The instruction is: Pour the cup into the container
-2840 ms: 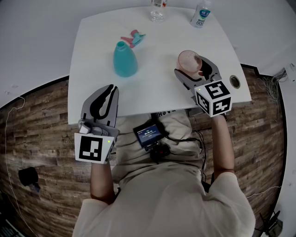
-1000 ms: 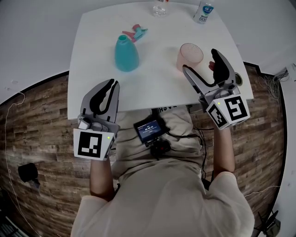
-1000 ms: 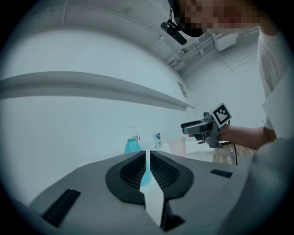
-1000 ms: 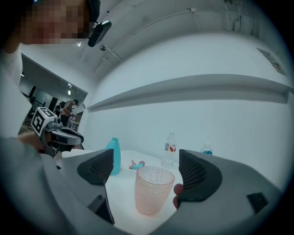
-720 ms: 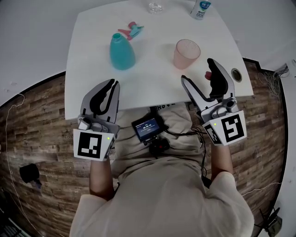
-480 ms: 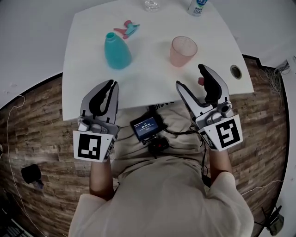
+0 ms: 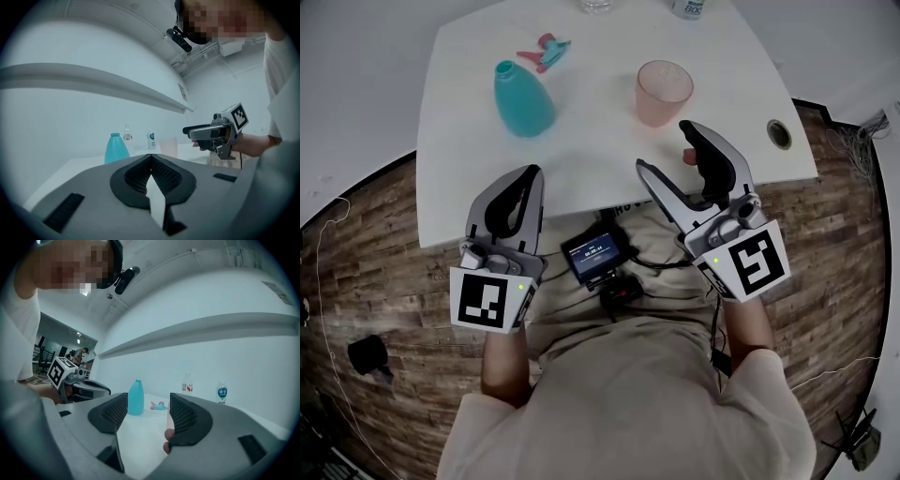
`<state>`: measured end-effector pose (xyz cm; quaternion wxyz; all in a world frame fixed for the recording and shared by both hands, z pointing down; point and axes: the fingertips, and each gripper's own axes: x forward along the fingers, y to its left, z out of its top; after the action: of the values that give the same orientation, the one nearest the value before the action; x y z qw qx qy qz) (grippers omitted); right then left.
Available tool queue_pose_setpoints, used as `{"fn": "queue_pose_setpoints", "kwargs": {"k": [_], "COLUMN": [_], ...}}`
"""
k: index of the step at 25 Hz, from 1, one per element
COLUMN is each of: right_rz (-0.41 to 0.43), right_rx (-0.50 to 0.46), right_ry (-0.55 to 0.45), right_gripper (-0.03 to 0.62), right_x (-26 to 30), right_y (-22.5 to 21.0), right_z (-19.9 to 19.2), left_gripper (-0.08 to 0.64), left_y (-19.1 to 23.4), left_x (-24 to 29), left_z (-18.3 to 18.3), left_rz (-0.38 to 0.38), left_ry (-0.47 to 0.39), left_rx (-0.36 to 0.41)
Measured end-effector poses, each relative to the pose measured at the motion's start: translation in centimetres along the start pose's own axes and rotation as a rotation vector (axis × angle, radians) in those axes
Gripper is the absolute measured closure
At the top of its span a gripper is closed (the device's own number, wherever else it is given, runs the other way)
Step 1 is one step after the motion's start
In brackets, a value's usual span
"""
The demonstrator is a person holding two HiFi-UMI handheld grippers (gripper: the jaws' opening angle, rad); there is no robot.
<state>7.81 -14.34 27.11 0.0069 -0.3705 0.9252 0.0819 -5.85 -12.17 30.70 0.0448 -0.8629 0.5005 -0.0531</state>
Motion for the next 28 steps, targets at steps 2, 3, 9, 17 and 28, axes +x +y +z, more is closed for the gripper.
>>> {"fn": "queue_pose_setpoints", "kwargs": {"k": [2,3,9,17,28], "right_rz": [0.005,0.018,0.113,0.115,0.099], "right_rx": [-0.006,0.005,0.230,0.106,0.085], "right_ry": [0.011,0.013,0.051,0.172,0.168], "right_gripper": [0.305,0.305,0.305,0.305,0.305], "right_x": [0.0,-0.1,0.4,1.2,1.2], "right_y": [0.0,0.0,0.3,1.4,1.4], "right_z": [-0.4,-0.7,-1.9,-4.1,-4.3], "left_gripper": [0.546,0.546,0.546,0.546,0.546], "left_y": [0.2,0.4,1.3,1.3,1.2], "left_x": [0.0,-0.1,-0.4,-0.5,-0.6], "left_z": [-0.1,-0.1,-0.3,-1.1,-0.7], "left_rz": [0.005,0.008,0.017,0.017,0.018], "left_ry": [0.003,0.004,0.005,0.030,0.028], "left_rx": [-0.003,-0.006,-0.043,-0.051,-0.041]}}
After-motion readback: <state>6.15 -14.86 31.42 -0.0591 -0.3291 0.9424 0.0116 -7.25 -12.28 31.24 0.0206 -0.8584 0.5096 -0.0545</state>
